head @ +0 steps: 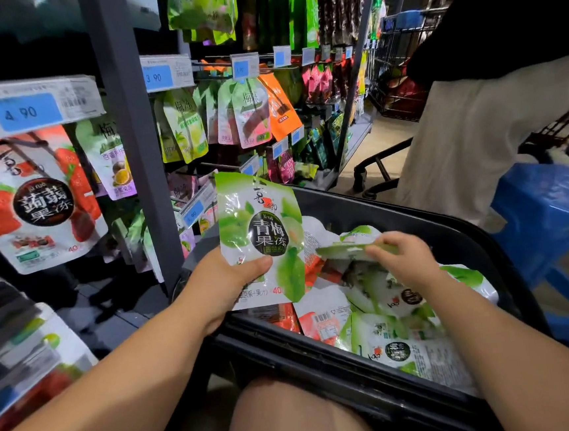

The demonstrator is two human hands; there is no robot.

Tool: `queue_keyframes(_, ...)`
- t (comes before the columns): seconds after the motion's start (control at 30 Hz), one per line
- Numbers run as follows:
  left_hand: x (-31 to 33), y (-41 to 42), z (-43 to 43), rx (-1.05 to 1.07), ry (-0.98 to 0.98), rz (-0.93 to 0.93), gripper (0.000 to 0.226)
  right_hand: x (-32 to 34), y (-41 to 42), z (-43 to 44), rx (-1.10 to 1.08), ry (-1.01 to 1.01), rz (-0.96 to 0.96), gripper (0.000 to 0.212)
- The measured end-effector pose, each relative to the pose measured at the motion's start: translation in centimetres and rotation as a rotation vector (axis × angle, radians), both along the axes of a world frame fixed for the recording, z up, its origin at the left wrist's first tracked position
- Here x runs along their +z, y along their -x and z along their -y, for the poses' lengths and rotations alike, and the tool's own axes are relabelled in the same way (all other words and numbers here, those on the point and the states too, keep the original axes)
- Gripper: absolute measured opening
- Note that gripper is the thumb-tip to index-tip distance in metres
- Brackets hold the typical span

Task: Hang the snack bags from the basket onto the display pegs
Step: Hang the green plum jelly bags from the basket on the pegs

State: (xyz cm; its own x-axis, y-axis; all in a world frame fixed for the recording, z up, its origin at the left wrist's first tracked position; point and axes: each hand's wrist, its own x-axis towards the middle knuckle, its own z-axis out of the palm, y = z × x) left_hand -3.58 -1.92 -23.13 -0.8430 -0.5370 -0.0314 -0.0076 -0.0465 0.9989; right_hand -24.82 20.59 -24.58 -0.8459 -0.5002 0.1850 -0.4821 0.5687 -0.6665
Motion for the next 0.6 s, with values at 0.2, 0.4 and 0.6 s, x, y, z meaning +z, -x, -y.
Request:
queue_keyframes(0.2,-0.1,0.0,-0.2,0.045,0.004,-0.045,0.028,3.7,-2.3,-0.1,-0.067,0.675,0.222,0.009)
queue_keyframes(0.4,-0.4,0.1,-0.1,0.060,0.042,-0.031,0.030,4.2,-3.1,0.8,-0.053,0.898,0.448,0.010)
queue_keyframes(0.6,-0.4,0.1,-0.1,0.040,0.051,-0.009,0.031,3.3,-3.6,1.7,0.029,0.812,0.542,0.006)
